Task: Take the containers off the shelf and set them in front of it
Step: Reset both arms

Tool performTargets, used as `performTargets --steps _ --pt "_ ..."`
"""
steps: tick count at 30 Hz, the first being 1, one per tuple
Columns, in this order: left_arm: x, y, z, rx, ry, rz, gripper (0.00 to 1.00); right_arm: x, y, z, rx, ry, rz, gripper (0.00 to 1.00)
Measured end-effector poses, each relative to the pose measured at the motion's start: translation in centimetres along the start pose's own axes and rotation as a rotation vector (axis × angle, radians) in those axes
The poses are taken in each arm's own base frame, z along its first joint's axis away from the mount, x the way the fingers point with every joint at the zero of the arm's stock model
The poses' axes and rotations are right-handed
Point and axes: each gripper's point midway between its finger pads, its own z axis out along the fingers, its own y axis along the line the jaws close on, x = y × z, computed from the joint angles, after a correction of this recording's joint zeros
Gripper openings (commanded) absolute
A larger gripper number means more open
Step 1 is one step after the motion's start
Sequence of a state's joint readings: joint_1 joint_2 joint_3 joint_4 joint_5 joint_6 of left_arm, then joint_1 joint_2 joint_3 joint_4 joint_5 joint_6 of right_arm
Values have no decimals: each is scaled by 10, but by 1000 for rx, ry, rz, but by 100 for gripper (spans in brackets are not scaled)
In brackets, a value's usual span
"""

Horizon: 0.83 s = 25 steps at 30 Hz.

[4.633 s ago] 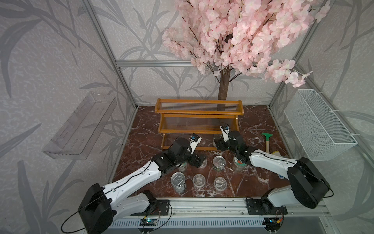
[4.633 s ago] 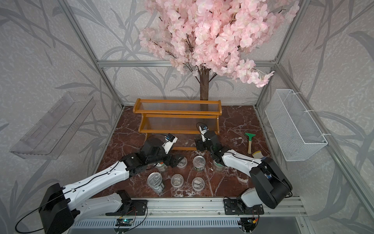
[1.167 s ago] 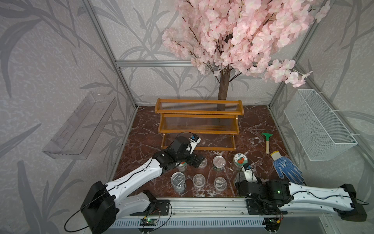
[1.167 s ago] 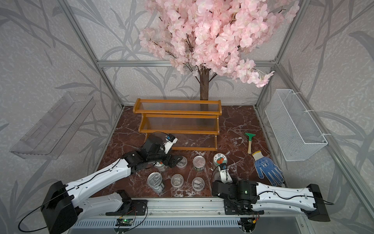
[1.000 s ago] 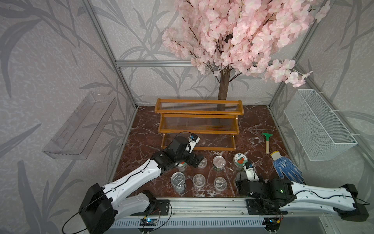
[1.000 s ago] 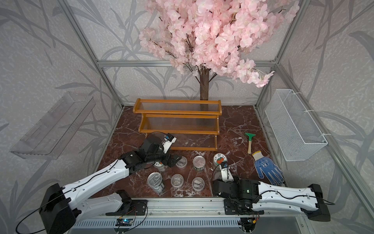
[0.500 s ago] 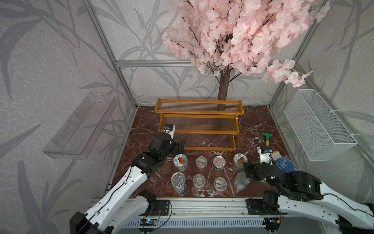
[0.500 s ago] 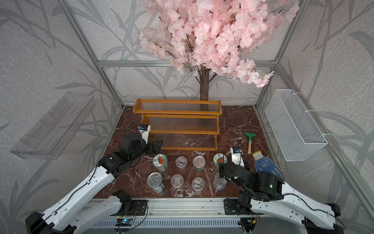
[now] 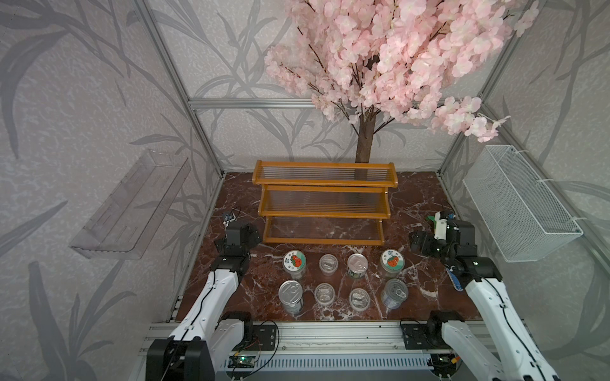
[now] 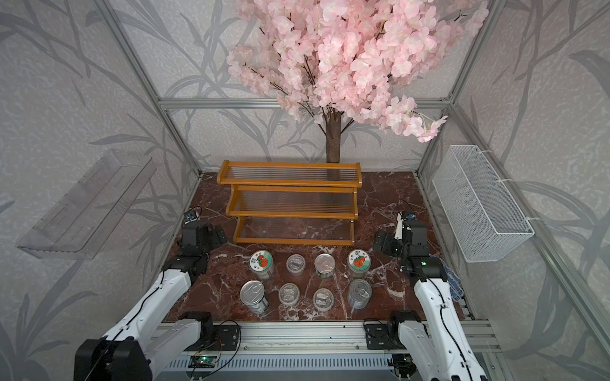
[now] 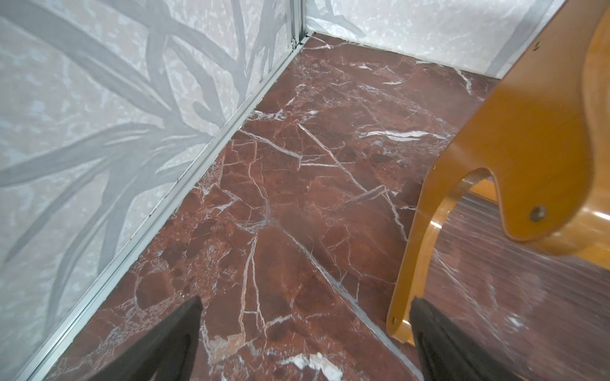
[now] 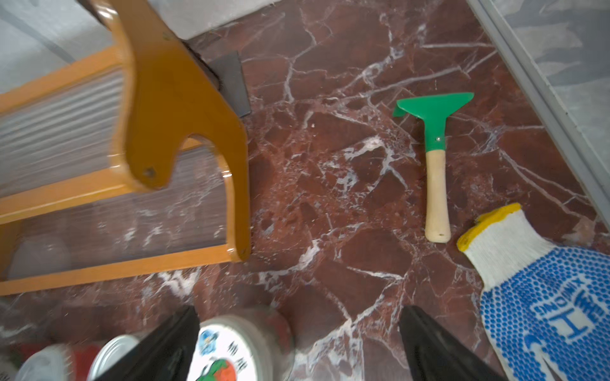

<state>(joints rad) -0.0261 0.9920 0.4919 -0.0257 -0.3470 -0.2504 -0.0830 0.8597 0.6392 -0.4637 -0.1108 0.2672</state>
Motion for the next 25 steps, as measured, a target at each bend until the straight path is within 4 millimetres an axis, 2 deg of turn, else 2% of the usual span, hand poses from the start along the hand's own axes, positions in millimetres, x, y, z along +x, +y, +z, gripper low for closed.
performTargets --steps 4,6,10,13,17,20,25 --pt "-1 1 13 -7 -96 18 100 11 -36 43 45 -13 58 99" --pt "-3 2 20 -13 -131 13 100 13 -40 60 43 -24 54 99" --pt "-5 2 39 -54 -164 9 100 -5 -41 91 16 -88 2 99" --pt "-4 3 44 -65 -199 -6 100 -17 -41 108 -7 -186 -32 99" --pt "-3 1 46 -53 -252 -27 100 -21 -42 119 -43 -214 -31 99" --pt "-3 -4 52 -36 -262 -25 100 -38 -33 117 -86 -314 -59 99" --pt "-6 -14 62 -9 -269 -15 100 -43 -15 119 -134 -348 -113 99"
